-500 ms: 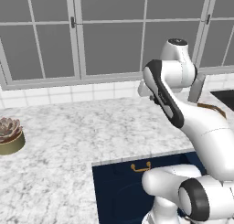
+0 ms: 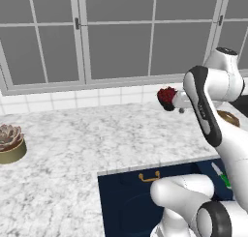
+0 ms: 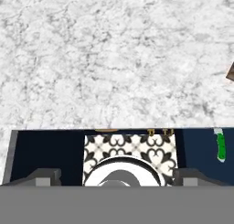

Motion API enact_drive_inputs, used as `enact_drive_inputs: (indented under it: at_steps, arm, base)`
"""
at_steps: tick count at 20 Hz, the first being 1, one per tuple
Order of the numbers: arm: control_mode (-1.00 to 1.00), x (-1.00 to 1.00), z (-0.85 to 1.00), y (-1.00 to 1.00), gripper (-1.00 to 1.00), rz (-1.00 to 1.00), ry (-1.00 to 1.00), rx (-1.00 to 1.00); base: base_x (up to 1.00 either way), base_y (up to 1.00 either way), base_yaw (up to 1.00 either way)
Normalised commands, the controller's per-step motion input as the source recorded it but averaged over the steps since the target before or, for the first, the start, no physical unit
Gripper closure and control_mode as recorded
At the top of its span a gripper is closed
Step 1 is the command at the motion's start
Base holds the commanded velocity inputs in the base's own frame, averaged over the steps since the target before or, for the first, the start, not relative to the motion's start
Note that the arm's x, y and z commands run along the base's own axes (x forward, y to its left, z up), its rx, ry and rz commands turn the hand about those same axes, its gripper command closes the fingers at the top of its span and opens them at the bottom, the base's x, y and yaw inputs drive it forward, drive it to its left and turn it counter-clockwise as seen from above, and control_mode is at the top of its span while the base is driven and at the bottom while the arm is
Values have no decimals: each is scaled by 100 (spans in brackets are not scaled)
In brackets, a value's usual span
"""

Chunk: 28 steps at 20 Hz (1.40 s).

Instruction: Place the appropriate cutting tool for cutting the potato skin on the cutting board.

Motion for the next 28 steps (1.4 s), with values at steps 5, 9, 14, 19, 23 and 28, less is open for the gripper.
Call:
enact_drive_inputs:
  at_steps: [5, 9, 14, 19, 23, 28]
  arm:
    - [-100, -15, -25, -100, -100, 0, 18, 2]
    - [-100, -14, -83, -100, -100, -2, 17, 0]
    - [-100, -56, -95, -100, -100, -8, 5, 0]
    - [-100, -21, -92, -100, -100, -8, 5, 0]
    - [-100, -5, -87, -60, -100, -1, 0, -1]
    - [-100, 0, -49, -38, -100, 0, 0, 0]
  base:
    - [0, 0, 0]
    - [0, 0, 0]
    - [0, 0, 0]
    - [0, 0, 0]
    - [0, 0, 0]
    - [0, 0, 0]
